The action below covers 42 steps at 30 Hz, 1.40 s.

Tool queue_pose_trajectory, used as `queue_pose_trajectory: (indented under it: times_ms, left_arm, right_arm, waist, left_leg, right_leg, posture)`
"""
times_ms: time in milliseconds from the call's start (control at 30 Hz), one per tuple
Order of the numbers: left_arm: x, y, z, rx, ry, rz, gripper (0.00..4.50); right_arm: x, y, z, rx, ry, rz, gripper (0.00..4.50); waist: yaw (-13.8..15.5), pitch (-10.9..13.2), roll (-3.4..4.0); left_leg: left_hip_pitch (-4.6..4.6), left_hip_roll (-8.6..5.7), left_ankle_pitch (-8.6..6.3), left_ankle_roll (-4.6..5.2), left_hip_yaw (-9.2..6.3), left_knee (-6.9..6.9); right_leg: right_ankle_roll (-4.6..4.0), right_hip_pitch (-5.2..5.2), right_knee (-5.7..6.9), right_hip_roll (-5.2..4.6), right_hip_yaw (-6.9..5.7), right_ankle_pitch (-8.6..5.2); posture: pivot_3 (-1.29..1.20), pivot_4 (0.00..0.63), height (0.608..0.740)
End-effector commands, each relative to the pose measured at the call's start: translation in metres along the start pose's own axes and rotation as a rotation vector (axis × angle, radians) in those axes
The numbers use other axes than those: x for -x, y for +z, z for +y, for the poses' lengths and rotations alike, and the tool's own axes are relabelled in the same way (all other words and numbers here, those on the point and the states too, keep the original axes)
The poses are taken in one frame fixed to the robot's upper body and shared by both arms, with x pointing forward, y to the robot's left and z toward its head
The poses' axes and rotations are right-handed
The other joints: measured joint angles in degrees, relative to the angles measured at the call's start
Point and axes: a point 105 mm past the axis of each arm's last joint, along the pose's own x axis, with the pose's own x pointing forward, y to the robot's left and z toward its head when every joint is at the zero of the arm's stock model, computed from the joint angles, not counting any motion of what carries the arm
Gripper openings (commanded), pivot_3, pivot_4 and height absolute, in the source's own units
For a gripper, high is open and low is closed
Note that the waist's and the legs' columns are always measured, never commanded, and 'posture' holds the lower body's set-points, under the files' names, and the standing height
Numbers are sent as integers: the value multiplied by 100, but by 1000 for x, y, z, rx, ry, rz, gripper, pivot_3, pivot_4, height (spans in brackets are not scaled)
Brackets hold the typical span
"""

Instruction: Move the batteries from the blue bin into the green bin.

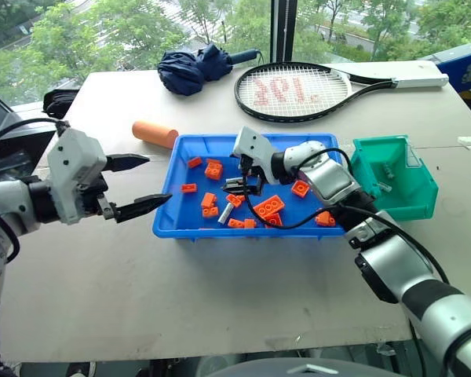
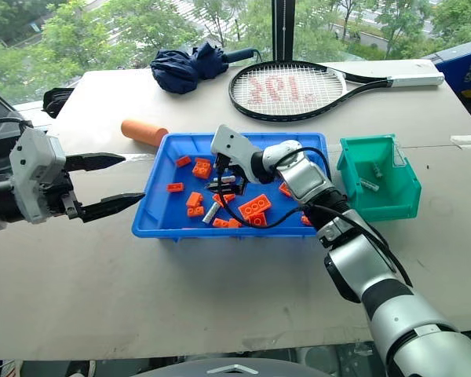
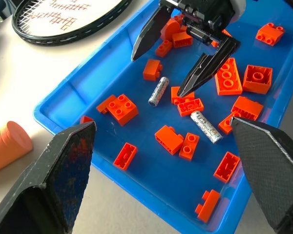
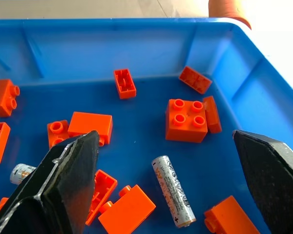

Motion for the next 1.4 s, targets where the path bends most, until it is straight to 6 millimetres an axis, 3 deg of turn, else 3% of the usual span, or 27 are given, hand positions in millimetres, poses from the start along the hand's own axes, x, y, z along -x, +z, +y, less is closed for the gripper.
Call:
queue_pose_trajectory:
  times_ms: [33,233,267,367,600,1067,1167,1333,1400]
  left_arm:
    - [5,9,2,-40,23,-23,4500]
    - [2,11,6,-49,18,-24,4500]
    - [1,11,7,-51,16,-25,4500]
    - [-1,13,8,-55,10,-29,4500]
    - [-4,15,8,-59,4,-36,4500]
    - [-15,22,9,-70,-25,-59,4500]
    - [-17,22,9,-71,-35,-61,4500]
    - [-19,24,8,-74,-50,-64,4500]
    - [-20,24,7,-73,-62,-57,4500]
  right_arm:
    - [-12,3,0,19,6,49,4394]
    - [-23,-13,-4,-67,-24,156,4394]
    - [-24,-14,-4,-84,-25,165,4166]
    - [-25,-18,-4,-117,-20,209,3230]
    - [-20,-28,-4,-118,-5,299,21]
    - [-7,-4,-9,-111,2,207,21]
    - [-4,2,-4,-113,30,175,877]
    - [2,3,-3,-116,16,164,3363]
    - [6,1,-4,-125,6,169,3363]
  waist:
    - [-9,0,0]
    - [-17,0,1]
    - [-17,0,1]
    - [-21,0,2]
    - [-20,-2,3]
    - [-20,-3,3]
    - [-28,-3,3]
    - [-29,-3,3]
    - [-26,-3,3]
  left_leg:
    - [0,0,0,-1,-2,0]
    - [0,1,1,-3,-1,-4]
    - [0,1,3,-6,-1,-5]
    - [1,3,4,-8,-2,-5]
    - [2,4,4,-8,-1,-5]
    - [3,4,4,-8,-2,-5]
    - [-1,4,4,-8,0,-6]
    - [-3,4,4,-8,1,-7]
    - [-4,4,4,-8,0,-7]
  right_leg:
    - [0,0,0,2,0,0]
    - [-2,-4,0,4,2,1]
    - [-4,-5,2,6,1,2]
    - [-6,-6,3,9,4,4]
    - [-6,-6,4,9,5,4]
    - [-7,-6,6,9,7,4]
    - [-7,-13,8,9,8,4]
    - [-7,-16,8,9,8,4]
    - [-7,-16,9,9,9,4]
  posture:
    - [0,150,740]
    - [0,150,740]
    - [0,150,740]
    - [0,150,740]
    - [0,150,740]
    - [0,150,740]
    - [0,150,740]
    - [0,150,740]
    - [0,150,740]
